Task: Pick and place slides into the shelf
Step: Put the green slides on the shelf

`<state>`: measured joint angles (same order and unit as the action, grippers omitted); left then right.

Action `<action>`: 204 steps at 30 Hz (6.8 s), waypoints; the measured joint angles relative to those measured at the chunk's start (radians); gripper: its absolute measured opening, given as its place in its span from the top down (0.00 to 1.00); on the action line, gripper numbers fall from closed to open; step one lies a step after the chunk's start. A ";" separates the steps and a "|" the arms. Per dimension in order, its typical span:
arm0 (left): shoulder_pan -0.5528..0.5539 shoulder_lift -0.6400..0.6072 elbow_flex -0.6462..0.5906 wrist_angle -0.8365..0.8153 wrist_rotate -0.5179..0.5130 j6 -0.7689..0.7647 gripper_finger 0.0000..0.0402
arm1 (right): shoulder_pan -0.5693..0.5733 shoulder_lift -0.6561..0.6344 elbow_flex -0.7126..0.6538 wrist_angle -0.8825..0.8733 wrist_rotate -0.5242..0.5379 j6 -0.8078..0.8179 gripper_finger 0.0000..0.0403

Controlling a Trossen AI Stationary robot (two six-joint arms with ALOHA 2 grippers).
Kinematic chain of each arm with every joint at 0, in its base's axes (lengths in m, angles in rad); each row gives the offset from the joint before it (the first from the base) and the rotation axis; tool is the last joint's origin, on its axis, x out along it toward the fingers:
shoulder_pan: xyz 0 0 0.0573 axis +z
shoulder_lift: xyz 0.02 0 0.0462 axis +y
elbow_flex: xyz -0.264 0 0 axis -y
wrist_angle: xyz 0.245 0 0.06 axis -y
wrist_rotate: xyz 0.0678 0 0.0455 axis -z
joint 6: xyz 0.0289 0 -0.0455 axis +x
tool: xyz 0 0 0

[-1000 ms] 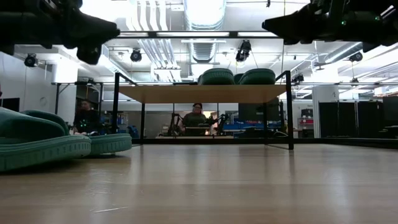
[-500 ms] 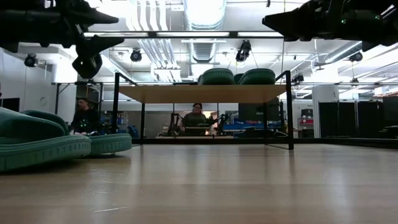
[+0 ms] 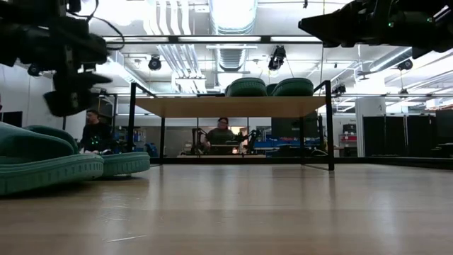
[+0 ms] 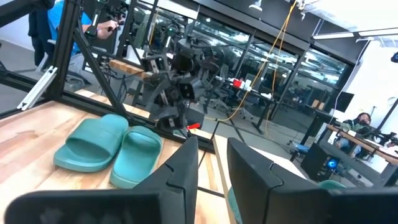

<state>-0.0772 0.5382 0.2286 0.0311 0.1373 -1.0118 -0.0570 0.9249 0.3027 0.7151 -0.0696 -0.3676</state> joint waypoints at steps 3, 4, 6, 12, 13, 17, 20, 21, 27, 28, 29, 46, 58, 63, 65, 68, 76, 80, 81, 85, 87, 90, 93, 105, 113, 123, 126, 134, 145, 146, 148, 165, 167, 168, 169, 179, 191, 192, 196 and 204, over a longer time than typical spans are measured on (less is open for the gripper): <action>0.000 -0.019 0.033 -0.108 0.019 -0.051 0.60 | 0.000 0.000 0.000 0.000 0.000 0.000 0.80; 0.000 -0.026 0.050 -0.152 0.019 -0.056 0.60 | 0.000 0.000 0.000 0.000 0.000 0.000 0.80; 0.000 -0.037 0.094 -0.256 0.019 -0.057 0.60 | 0.000 0.000 0.000 0.000 0.000 0.000 0.81; 0.000 -0.042 0.235 -0.634 -0.025 -0.100 0.60 | 0.000 0.000 0.000 0.000 0.000 0.000 0.83; 0.000 -0.042 0.243 -0.676 -0.042 -0.115 0.60 | 0.000 0.000 0.000 0.000 0.000 -0.001 0.83; 0.000 -0.042 0.238 -0.775 -0.065 -0.172 0.60 | 0.000 0.000 0.000 0.000 0.000 0.000 0.82; 0.000 -0.038 0.224 -0.840 -0.066 -0.207 0.60 | 0.000 0.000 0.000 -0.001 0.000 0.000 0.81; 0.000 -0.034 0.220 -0.858 -0.066 -0.213 0.60 | 0.000 0.000 0.000 -0.001 0.000 0.000 0.81; 0.000 -0.034 0.194 -0.867 -0.060 -0.214 0.60 | 0.000 0.000 0.000 -0.003 0.001 0.000 0.80; 0.000 -0.036 0.194 -0.878 -0.056 -0.213 0.60 | 0.000 0.000 0.000 -0.003 0.001 0.000 0.80; 0.000 -0.037 0.196 -0.890 -0.047 -0.215 0.60 | 0.000 0.000 0.000 -0.004 0.001 0.000 0.81; 0.000 -0.039 0.180 -0.853 0.045 -0.189 0.60 | 0.000 0.001 -0.002 -0.008 0.006 0.000 0.80; 0.000 0.097 0.230 -0.489 -0.166 -0.097 0.60 | 0.000 0.001 -0.003 -0.007 0.019 0.000 0.83; 0.000 0.272 0.323 -0.568 -0.160 -0.118 0.60 | 0.000 0.001 -0.003 -0.007 0.019 0.000 0.81; 0.000 0.355 0.374 -0.660 -0.155 -0.133 0.60 | 0.000 0.001 -0.003 -0.007 0.019 0.000 0.80; 0.000 0.459 0.484 -0.729 -0.154 -0.106 0.60 | 0.000 0.001 -0.003 -0.007 0.019 -0.001 0.80; -0.002 0.705 0.734 -0.999 -0.177 -0.029 0.60 | 0.000 0.001 -0.003 -0.008 0.019 -0.003 0.82; -0.002 0.807 0.812 -1.169 -0.198 -0.030 0.60 | 0.000 0.001 -0.003 -0.024 0.019 -0.003 0.83; -0.002 0.830 0.824 -1.196 -0.198 -0.030 0.60 | 0.000 0.001 -0.003 -0.028 0.019 -0.003 0.83; -0.003 0.895 0.840 -1.222 -0.176 -0.029 0.60 | 0.000 0.001 -0.003 -0.031 0.019 -0.003 0.82; -0.006 0.918 0.836 -1.244 -0.137 -0.029 0.60 | 0.000 0.001 -0.003 -0.031 0.019 -0.003 0.81; -0.013 0.960 0.829 -1.307 -0.120 -0.045 0.60 | 0.000 0.001 -0.003 -0.031 0.019 0.000 0.80; -0.021 0.991 0.825 -1.354 -0.120 -0.056 0.60 | 0.000 0.001 -0.003 -0.032 0.019 -0.001 0.80; -0.038 1.039 0.823 -1.342 -0.125 -0.085 0.60 | 0.000 0.001 -0.003 -0.034 0.019 -0.007 0.83; -0.042 1.042 0.822 -1.311 -0.130 -0.122 0.60 | 0.000 0.001 -0.004 -0.039 0.019 -0.011 0.80; -0.047 1.046 0.800 -1.334 -0.123 -0.131 0.60 | 0.000 0.001 -0.004 -0.038 0.019 -0.011 0.83; -0.048 1.046 0.771 -1.353 -0.123 -0.131 0.60 | 0.000 0.001 -0.004 -0.038 0.019 -0.011 0.83; -0.048 1.043 0.764 -1.350 -0.101 -0.061 0.72 | 0.000 0.001 -0.003 -0.038 0.019 -0.008 0.80; -0.054 1.006 0.775 -1.354 -0.030 0.108 0.99 | 0.000 0.001 -0.003 -0.040 0.019 -0.008 0.83; -0.054 0.992 0.780 -1.362 -0.030 0.107 0.99 | 0.000 0.001 -0.003 -0.040 0.019 -0.008 0.83; -0.054 0.957 0.795 -1.382 -0.033 0.105 0.99 | 0.000 0.001 -0.003 -0.041 0.019 -0.008 0.82; -0.056 0.681 0.862 -1.457 -0.224 -0.027 1.00 | 0.066 0.033 0.027 -0.011 -0.259 -0.284 0.78; -0.056 0.675 0.862 -1.454 -0.225 -0.027 1.00 | 0.100 0.052 0.047 0.005 -0.202 -0.355 0.77; -0.056 0.674 0.862 -1.455 -0.227 -0.022 1.00 | 0.117 0.064 0.062 0.002 -0.172 -0.383 0.76; -0.056 0.674 0.862 -1.455 -0.232 -0.016 1.00 | 0.131 0.078 0.080 -0.004 -0.146 -0.408 0.74; -0.056 0.678 0.912 -1.425 -0.259 0.056 1.00 | 0.178 0.324 0.405 -0.358 -0.052 -0.484 0.51; -0.055 0.702 0.971 -1.282 -0.285 0.072 1.00 | 0.195 0.660 0.874 -0.729 -0.032 -0.518 0.45; -0.055 0.704 0.971 -1.269 -0.285 0.078 1.00 | 0.195 0.681 0.906 -0.764 -0.032 -0.524 0.45; -0.055 0.710 0.969 -1.264 -0.290 0.100 1.00 | 0.197 0.758 1.008 -0.845 -0.032 -0.532 0.45; -0.055 0.724 0.967 -1.241 -0.321 0.114 1.00 | 0.197 0.815 1.081 -0.851 -0.027 -0.575 0.44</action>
<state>-0.1326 1.2621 1.1954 -1.2101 -0.1834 -0.8982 0.1399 1.7397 1.3838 -0.1355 -0.0965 -0.9421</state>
